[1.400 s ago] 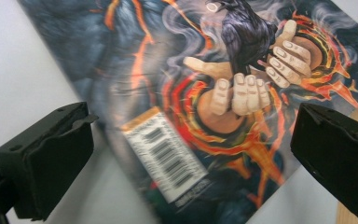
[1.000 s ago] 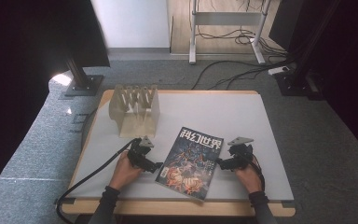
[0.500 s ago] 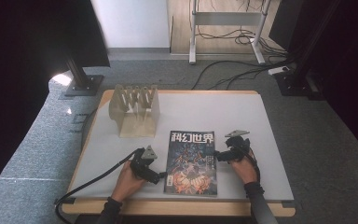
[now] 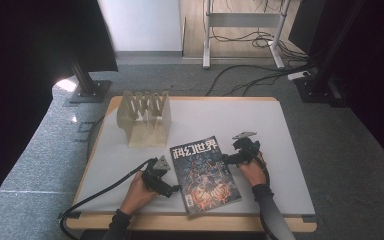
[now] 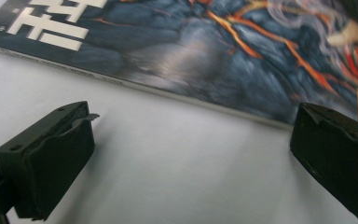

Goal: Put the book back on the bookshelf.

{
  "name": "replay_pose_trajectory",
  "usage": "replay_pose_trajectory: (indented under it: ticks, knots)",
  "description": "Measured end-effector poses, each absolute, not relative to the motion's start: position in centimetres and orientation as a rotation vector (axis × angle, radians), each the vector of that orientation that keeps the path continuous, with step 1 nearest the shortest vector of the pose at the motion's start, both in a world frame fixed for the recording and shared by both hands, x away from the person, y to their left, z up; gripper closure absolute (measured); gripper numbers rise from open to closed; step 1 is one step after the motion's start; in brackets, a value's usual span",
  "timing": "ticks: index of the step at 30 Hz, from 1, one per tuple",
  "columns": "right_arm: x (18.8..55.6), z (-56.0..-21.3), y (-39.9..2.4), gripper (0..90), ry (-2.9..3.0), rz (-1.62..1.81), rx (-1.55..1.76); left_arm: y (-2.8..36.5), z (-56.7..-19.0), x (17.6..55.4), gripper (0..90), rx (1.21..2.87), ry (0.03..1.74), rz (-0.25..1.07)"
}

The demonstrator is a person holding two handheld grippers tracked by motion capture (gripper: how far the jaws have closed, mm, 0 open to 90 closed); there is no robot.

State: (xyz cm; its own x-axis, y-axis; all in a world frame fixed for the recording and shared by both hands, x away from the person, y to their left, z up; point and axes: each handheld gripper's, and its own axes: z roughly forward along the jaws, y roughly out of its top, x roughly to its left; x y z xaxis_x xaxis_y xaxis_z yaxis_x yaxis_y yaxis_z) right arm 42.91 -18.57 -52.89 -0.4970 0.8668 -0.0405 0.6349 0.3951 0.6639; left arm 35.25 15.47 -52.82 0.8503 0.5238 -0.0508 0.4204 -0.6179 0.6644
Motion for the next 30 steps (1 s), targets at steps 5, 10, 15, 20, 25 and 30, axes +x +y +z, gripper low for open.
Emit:
replay_pose_trajectory:
  ticks: [5, 10, 15, 20, 25, 30]
  knots:
    - [43.3, -52.8, -18.5, 0.0, 2.302, 0.835, 1.294, 15.3, -52.8, 35.3, 0.0, 2.326, 0.685, 0.203]
    - [43.3, -52.3, -19.0, 0.0, 2.340, 0.812, 1.285, 15.3, -52.9, 35.3, 0.0, 2.325, 0.686, 0.205]
    - [42.2, -51.0, -18.7, 0.0, 2.355, 0.855, 1.258, 15.4, -52.9, 35.3, 0.0, 2.326, 0.684, 0.205]
    - [41.3, -50.7, -17.2, 2.0, 2.426, 0.929, 1.273, 15.4, -52.9, 35.3, 0.0, 2.325, 0.684, 0.206]
    - [41.0, -51.2, -15.8, 12.1, 2.483, 1.017, 1.273, 15.4, -52.9, 35.3, 0.0, 2.325, 0.684, 0.206]
    - [41.2, -51.5, -14.7, 19.8, 2.504, 1.043, 1.295, 15.4, -52.9, 35.3, 0.0, 2.325, 0.684, 0.205]
